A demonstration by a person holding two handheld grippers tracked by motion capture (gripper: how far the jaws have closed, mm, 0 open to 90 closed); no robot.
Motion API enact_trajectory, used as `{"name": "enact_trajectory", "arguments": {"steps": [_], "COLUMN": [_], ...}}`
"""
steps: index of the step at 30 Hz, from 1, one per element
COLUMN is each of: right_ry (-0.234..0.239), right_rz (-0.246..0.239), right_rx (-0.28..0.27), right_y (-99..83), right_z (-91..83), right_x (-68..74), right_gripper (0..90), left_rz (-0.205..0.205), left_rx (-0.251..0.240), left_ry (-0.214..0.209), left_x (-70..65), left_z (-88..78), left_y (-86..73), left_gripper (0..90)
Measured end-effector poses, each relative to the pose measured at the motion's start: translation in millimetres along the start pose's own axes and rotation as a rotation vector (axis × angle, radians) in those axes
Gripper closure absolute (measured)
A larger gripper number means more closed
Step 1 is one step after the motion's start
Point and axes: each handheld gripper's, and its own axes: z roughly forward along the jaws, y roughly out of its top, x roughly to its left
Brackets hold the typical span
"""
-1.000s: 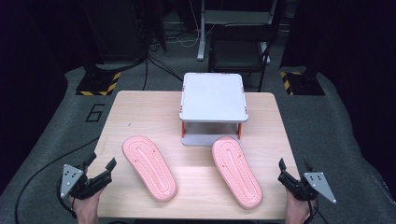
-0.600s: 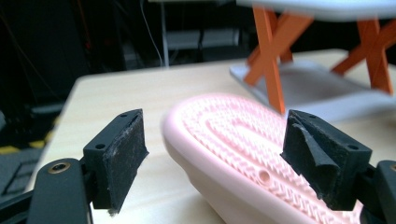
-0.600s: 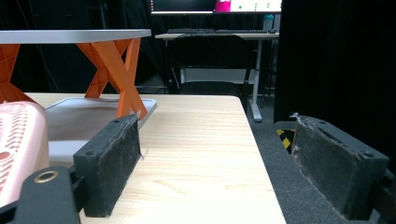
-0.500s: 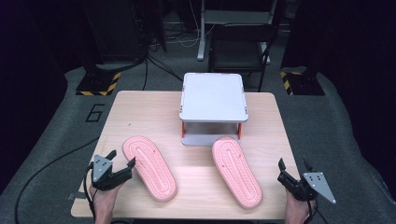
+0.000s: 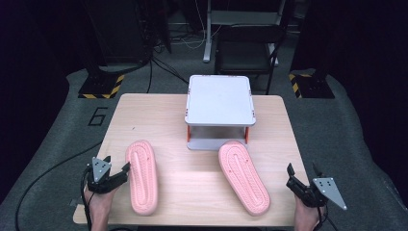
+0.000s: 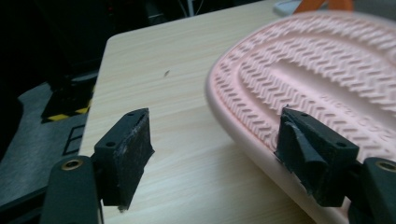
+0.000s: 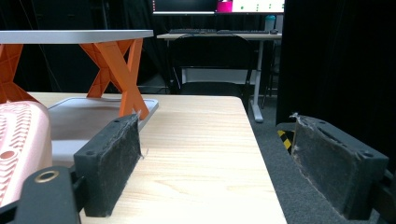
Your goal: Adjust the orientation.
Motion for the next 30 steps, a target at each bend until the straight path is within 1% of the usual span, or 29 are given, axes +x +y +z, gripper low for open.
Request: {"name": "enact_trajectory", "arguments": {"steps": [1,2,3,4,5,6,8,9,10,11,12,13,14,15,16,17,18,19,20,21,22,23,24,25,26,27,28,29,30], "right_ry": [0.0,0.002,0.002,0.003,0.006,0.006,0.01,0.01,0.011,0.01,0.009,0.01,0.008,0.008,0.008,0.008,0.006,0.006,0.005,0.006,0.006,0.008,0.008,0.008,0.005,0.007,0.008,0.006,0.006], "right_rz": [-0.001,-0.001,-0.003,-0.006,-0.003,-0.009,-0.008,-0.01,-0.012,-0.011,-0.011,-0.009,-0.006,-0.006,-0.01,-0.008,-0.011,-0.014,-0.008,-0.01,-0.008,-0.009,-0.013,-0.02,-0.02,-0.016,-0.016,-0.015,-0.013], "right_rx": [0.003,0.001,0.001,0.002,0.001,0.005,0.008,0.008,0.009,0.01,0.007,0.008,0.009,0.009,0.011,0.011,0.009,0.01,0.009,0.009,0.01,0.01,0.01,0.008,0.004,0.008,0.011,0.009,0.008], "right_y": [0.2,0.3,0.2,0.1,0.0,-0.3,-0.4,-0.3,-0.2,-0.2,-0.4,-0.6,-0.8,-0.8,-1.0,-0.8,-0.6,-0.5,-0.6,-0.7,-0.7,-0.6,-0.4,-0.3,-0.2,-0.1,-0.1,-0.2,-0.3], "right_z": [-0.4,-0.4,-0.1,0.2,0.5,0.8,1.1,1.2,1.0,0.8,1.1,1.1,1.3,1.3,1.6,1.3,1.2,0.9,1.2,1.5,1.8,1.8,1.7,1.3,1.1,0.7,0.7,0.9,0.9], "right_x": [0.3,0.7,1.2,1.4,1.9,2.0,3.2,3.5,3.5,3.6,3.5,3.4,3.3,3.3,2.8,3.1,3.3,3.0,3.1,2.7,2.9,3.1,3.4,3.4,3.6,3.6,3.2,2.9,2.6], "right_gripper": [15.1,15.1,15.1,15.1,15.1,15.1,15.2,15.1,15.2,15.2,15.2,15.2,15.2,15.2,15.2,15.2,15.3,15.3,15.3,15.3,15.3,15.2,15.3,15.3,15.3,15.3,15.3,15.3,15.3], "left_rz": [0.0,-0.018,-0.023,-0.03,-0.035,-0.04,-0.045,-0.05,-0.053,-0.086,-0.089,-0.089,-0.093,-0.093,-0.107,-0.114,-0.113,-0.089,-0.057,-0.034,-0.004,0.013,0.035,0.035,0.061,0.061,0.046,0.046,0.012], "left_rx": [0.0,0.017,0.028,0.033,0.025,0.036,0.037,0.034,0.043,0.011,-0.004,-0.004,-0.024,-0.024,-0.064,-0.088,-0.111,-0.12,-0.118,-0.113,-0.097,-0.089,-0.076,-0.076,-0.036,-0.036,-0.027,-0.027,-0.04], "left_ry": [0.0,0.005,0.006,0.002,0.003,0.001,-0.003,0.012,0.033,0.035,0.04,0.04,0.056,0.056,0.052,0.036,0.013,-0.012,-0.039,-0.067,-0.095,-0.116,-0.124,-0.124,-0.115,-0.115,-0.115,-0.115,-0.125], "left_x": [0.0,6.0,8.9,11.7,14.0,15.9,17.7,19.0,20.6,25.7,28.0,28.0,29.8,29.8,30.1,28.6,25.2,21.1,16.3,11.1,7.0,2.6,-0.8,-0.8,-3.8,-3.8,-0.1,-0.1,6.6], "left_z": [0.0,1.3,2.0,2.5,3.3,2.7,2.3,1.8,0.1,-6.2,-9.0,-9.0,-15.5,-15.5,-25.7,-31.1,-35.6,-39.4,-41.7,-42.6,-42.9,-42.1,-40.6,-40.6,-36.1,-36.1,-33.7,-33.7,-34.6], "left_y": [0.0,-4.9,-7.2,-9.3,-11.1,-12.4,-13.6,-14.3,-14.4,-13.9,-12.6,-12.6,-8.3,-8.3,-1.1,3.5,8.3,12.9,16.9,20.0,22.3,23.4,23.4,23.4,20.7,20.7,15.9,15.9,12.4], "left_gripper": [27.0,27.7,28.2,28.1,28.2,28.2,28.8,31.6,31.8,30.7,31.5,31.6,31.6,31.4,31.2,30.5,29.6,29.2,28.7,28.4,28.1,28.0,28.0,28.2,28.3,28.6,28.2,28.4,28.3]}}
